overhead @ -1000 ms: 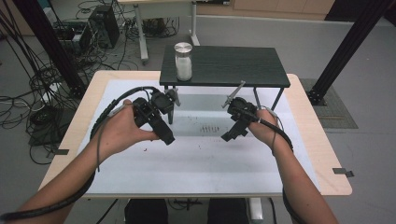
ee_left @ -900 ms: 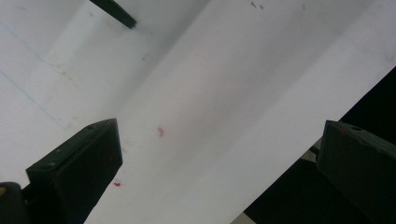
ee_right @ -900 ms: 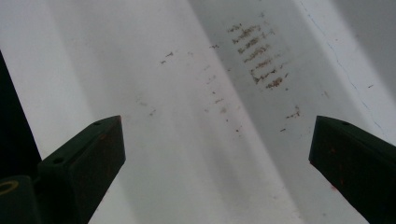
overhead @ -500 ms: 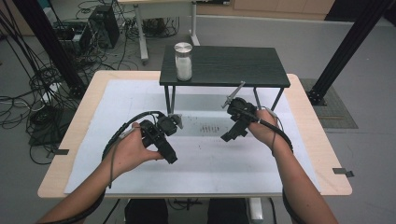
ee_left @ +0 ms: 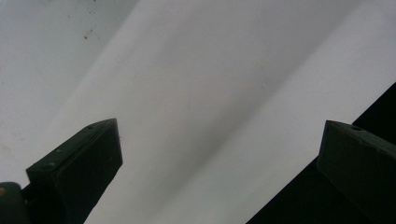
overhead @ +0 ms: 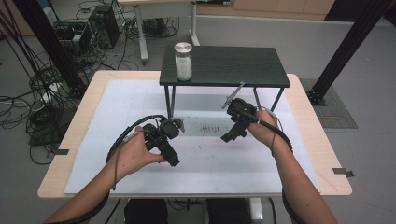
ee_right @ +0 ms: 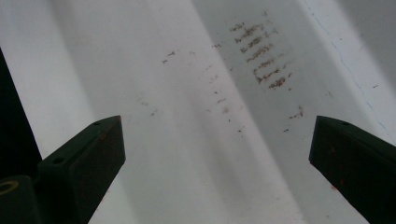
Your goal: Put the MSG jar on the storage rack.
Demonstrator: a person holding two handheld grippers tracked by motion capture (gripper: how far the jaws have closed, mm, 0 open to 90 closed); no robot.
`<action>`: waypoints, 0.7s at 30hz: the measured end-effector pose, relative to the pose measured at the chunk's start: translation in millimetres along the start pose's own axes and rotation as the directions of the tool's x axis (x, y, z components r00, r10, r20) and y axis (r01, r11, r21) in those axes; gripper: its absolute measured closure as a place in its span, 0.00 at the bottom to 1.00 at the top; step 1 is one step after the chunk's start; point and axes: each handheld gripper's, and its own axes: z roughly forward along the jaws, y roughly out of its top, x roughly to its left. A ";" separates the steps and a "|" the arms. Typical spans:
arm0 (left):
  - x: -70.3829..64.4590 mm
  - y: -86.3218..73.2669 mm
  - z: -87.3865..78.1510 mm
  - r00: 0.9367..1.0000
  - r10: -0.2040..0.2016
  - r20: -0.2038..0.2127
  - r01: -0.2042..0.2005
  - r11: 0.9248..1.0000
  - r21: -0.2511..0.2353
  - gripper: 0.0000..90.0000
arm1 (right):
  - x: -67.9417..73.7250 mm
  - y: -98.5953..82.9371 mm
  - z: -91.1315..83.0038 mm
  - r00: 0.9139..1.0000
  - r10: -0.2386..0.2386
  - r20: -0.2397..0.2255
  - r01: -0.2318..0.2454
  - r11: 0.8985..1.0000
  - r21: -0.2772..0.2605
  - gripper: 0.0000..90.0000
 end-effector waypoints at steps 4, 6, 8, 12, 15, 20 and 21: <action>-0.5 2.1 0.3 1.000 0.003 -0.002 -0.003 1.000 0.003 0.00 | -0.8 -0.5 -1.3 1.000 0.003 0.003 -0.003 1.000 -0.004 0.04; 0.2 2.3 0.4 1.000 0.001 -0.002 -0.001 1.000 -0.001 0.00 | -0.4 -1.1 -2.0 1.000 0.001 0.004 -0.001 1.000 -0.005 0.04; 0.5 2.9 1.0 1.000 -0.002 -0.001 0.002 1.000 0.000 0.00 | -0.2 -1.8 -2.4 1.000 0.001 0.004 -0.001 1.000 -0.005 0.04; 0.5 3.6 2.6 1.000 -0.004 0.000 0.004 1.000 0.000 0.00 | -0.9 -3.0 -1.9 1.000 0.003 0.001 -0.003 1.000 0.001 0.04; -0.2 4.0 2.6 1.000 -0.004 0.001 0.004 1.000 -0.001 0.00 | -0.7 -5.1 -2.2 1.000 0.007 0.005 -0.007 1.000 -0.003 0.04; -1.1 5.2 1.4 1.000 0.001 0.001 -0.001 1.000 -0.003 0.00 | -1.2 -7.0 -2.1 1.000 0.011 0.003 -0.011 1.000 -0.003 0.04; -1.0 5.2 1.3 1.000 0.000 0.002 0.000 1.000 -0.004 0.00 | -1.1 -7.0 -2.0 1.000 0.012 0.004 -0.012 1.000 -0.002 0.04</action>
